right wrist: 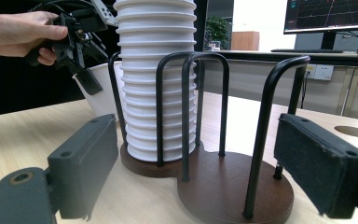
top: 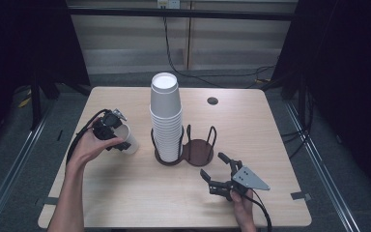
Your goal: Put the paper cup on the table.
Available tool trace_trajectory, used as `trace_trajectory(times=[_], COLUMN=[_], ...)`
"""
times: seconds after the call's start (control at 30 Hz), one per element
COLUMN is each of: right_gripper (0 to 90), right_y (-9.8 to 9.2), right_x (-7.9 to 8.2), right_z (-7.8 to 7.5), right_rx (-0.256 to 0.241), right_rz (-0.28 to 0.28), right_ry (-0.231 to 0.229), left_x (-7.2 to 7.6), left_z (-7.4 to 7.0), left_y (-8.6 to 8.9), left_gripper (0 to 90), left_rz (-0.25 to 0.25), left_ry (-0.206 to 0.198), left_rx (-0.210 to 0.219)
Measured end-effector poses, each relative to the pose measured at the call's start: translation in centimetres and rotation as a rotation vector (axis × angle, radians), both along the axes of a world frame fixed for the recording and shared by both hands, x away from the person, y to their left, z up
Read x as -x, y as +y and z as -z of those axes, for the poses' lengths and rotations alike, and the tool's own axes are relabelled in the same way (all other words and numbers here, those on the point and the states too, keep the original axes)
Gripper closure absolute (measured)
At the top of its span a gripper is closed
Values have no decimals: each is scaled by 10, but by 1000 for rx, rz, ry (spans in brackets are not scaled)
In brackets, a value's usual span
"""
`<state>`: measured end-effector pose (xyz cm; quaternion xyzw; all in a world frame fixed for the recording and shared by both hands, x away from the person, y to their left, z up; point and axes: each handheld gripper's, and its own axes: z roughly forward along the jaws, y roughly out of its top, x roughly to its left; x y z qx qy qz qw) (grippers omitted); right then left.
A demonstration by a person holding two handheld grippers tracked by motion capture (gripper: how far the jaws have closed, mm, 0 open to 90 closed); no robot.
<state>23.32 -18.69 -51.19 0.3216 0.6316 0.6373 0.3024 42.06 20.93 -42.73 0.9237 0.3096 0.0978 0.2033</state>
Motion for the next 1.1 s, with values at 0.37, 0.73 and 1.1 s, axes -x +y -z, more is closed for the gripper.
trace_trajectory(times=[0.37,0.73,1.1], right_gripper=[130,130,130], right_y=[0,0,0], right_x=[0,0,0], right_z=[0,0,0], right_rx=[0,0,0], right_rz=[1,2,3], right_ry=[0,1,1], left_x=[-2,1,11], left_z=[11,20,27], left_y=[-2,8,27], left_gripper=[89,155,160], left_rz=[-7,7,-17], left_ry=[1,0,-8], left_rx=[-29,28,136])
